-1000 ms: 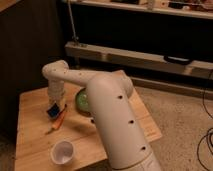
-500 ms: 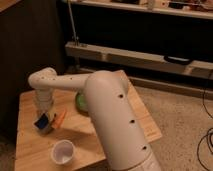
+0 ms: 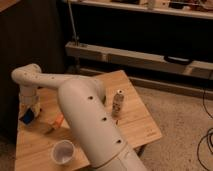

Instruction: Wipe the white sponge on the table

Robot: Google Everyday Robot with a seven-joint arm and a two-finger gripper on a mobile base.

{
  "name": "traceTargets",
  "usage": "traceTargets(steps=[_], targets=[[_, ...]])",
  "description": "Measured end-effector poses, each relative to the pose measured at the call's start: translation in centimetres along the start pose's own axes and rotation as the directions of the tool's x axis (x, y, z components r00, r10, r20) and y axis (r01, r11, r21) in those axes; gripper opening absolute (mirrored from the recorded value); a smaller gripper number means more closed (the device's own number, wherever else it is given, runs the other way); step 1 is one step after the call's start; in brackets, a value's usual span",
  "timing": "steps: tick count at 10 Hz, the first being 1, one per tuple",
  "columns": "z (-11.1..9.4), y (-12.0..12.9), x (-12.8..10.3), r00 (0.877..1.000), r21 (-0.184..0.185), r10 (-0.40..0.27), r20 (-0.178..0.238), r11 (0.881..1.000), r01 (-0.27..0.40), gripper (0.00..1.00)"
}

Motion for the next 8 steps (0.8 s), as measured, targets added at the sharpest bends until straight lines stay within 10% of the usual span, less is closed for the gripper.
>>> traceTargets(steps=[4,8], targets=[[-2.0,1.8,4.8,0.995,0.027,0.088,-0.040,0.996,-0.087,0.50],[-4.1,10.4,9.3,0.966,0.045,0.248,-0.073,0.968,-0.245,0.50]])
